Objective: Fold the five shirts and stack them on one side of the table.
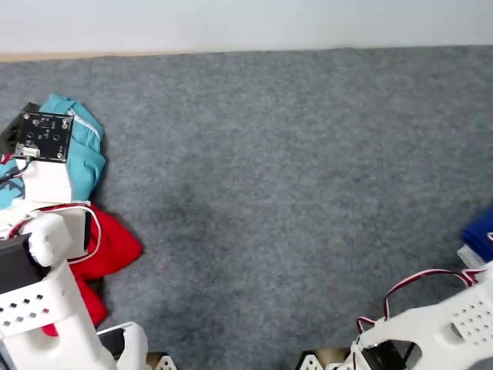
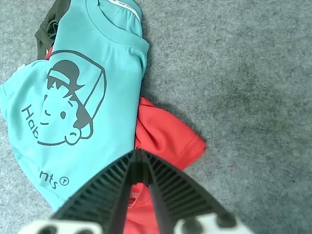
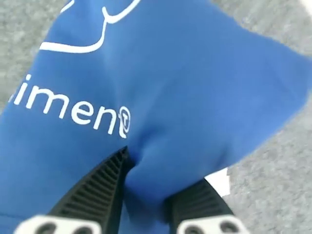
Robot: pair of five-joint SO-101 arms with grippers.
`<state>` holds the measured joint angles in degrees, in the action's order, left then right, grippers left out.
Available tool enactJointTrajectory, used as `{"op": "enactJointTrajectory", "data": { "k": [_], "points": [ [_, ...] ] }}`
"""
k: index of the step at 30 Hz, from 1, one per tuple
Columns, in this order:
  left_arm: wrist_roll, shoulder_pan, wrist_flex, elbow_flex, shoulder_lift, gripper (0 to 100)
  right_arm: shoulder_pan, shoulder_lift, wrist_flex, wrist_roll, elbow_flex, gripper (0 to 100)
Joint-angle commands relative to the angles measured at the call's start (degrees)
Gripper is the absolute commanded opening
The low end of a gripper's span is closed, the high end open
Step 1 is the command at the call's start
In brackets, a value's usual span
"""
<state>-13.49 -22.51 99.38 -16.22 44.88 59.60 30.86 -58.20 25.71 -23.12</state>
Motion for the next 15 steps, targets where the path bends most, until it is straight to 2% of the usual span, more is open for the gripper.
{"op": "enactJointTrajectory", "data": {
  "k": [1, 7, 10, 15],
  "points": [
    [-0.1, 0.4, 1.2, 0.1, 1.2, 0, 1.8, -1.2, 2.8, 3.0, -4.8, 0.9],
    [-0.1, 0.4, 1.2, 0.1, 1.2, 0, 2.0, -0.8, 2.8, 10.6, -4.8, 3.2],
    [-0.1, 0.4, 1.2, 0.0, 1.2, 0, 2.0, -1.2, 1.1, 9.6, -4.8, 13.7],
    [-0.1, 0.4, 1.2, 0.0, 1.2, 0, 2.9, -3.8, -1.5, 2.6, -4.8, 31.3]
  ]
}}
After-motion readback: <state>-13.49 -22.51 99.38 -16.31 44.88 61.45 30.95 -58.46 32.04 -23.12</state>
